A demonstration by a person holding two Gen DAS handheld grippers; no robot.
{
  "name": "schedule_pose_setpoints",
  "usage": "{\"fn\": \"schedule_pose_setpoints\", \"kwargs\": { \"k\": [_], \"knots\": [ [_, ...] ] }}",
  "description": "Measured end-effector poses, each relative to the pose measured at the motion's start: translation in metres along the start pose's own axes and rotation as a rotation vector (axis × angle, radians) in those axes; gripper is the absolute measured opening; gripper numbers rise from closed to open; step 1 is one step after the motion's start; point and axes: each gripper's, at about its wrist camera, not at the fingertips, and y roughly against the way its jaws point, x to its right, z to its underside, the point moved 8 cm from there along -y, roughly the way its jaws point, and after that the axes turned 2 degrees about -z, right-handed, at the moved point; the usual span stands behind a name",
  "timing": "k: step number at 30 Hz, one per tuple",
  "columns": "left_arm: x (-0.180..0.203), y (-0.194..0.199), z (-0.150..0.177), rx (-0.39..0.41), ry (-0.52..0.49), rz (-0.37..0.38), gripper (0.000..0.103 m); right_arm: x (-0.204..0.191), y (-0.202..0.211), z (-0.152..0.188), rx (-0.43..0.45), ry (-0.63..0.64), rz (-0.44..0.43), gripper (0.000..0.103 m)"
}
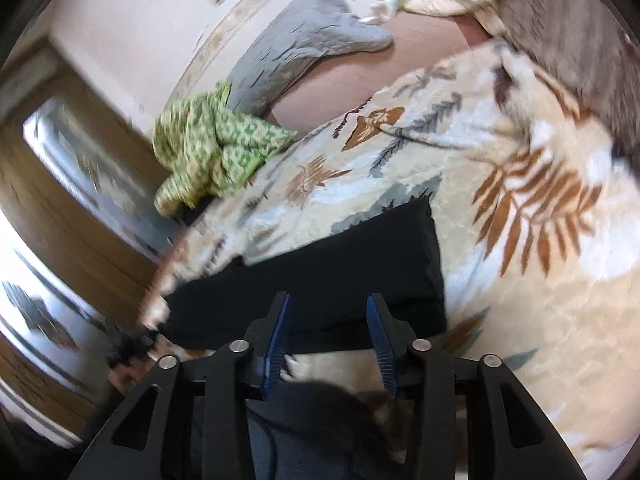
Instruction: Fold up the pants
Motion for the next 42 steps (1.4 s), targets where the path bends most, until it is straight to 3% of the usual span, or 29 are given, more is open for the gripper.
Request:
{"fn": "schedule_pose_setpoints", "kwargs": {
  "k": [7, 11, 16, 19, 23, 27, 30, 36, 37, 39, 41, 42],
  "knots": [
    [-0.008, -0.014, -0.002, -0.002, 0.063, 0.049, 0.009, 0.042, -0.014, -0.004, 0.017, -0.379, -0.131, 0.05],
    [-0.01, -0.017, -0.003, -0.005, 0.069, 0.046, 0.009, 0.064, -0.026, -0.002, 0.013, -0.455, -0.041, 0.049],
    [-0.008, -0.013, 0.0, -0.005, 0.075, 0.043, 0.01, 0.085, -0.041, -0.002, 0.033, -0.557, -0.04, 0.049],
    [-0.008, -0.013, 0.0, -0.004, 0.089, 0.041, 0.005, 0.074, -0.037, -0.009, 0.04, -0.421, 0.021, 0.003],
    [-0.003, 0.009, -0.013, 0.055, 0.092, 0.07, 0.004, 0.055, -0.018, -0.014, 0.074, -0.291, 0.044, 0.003],
    [-0.018, -0.01, -0.003, -0.002, 0.1, 0.001, 0.005, 0.084, -0.037, 0.004, -0.013, -0.334, 0.118, 0.003],
    [-0.015, -0.005, -0.003, 0.026, 0.081, -0.007, 0.005, 0.085, -0.037, 0.007, -0.006, -0.338, 0.121, 0.003],
    [-0.015, -0.008, -0.003, 0.001, 0.085, 0.015, 0.01, 0.086, -0.033, 0.01, 0.003, -0.351, 0.12, 0.003],
    [-0.016, -0.008, -0.004, -0.005, 0.088, 0.029, 0.011, 0.086, -0.027, 0.011, 0.011, -0.338, 0.133, 0.008],
    [-0.02, -0.004, -0.004, -0.021, 0.105, 0.05, 0.015, 0.076, -0.016, 0.003, 0.044, -0.238, 0.251, 0.018],
    [-0.025, 0.013, -0.008, 0.034, 0.084, -0.048, 0.029, 0.054, -0.002, -0.011, 0.1, -0.058, 0.366, 0.027],
    [-0.027, 0.029, -0.013, 0.112, 0.05, -0.159, 0.043, 0.041, 0.001, -0.016, 0.118, 0.015, 0.398, 0.028]
  ]
}}
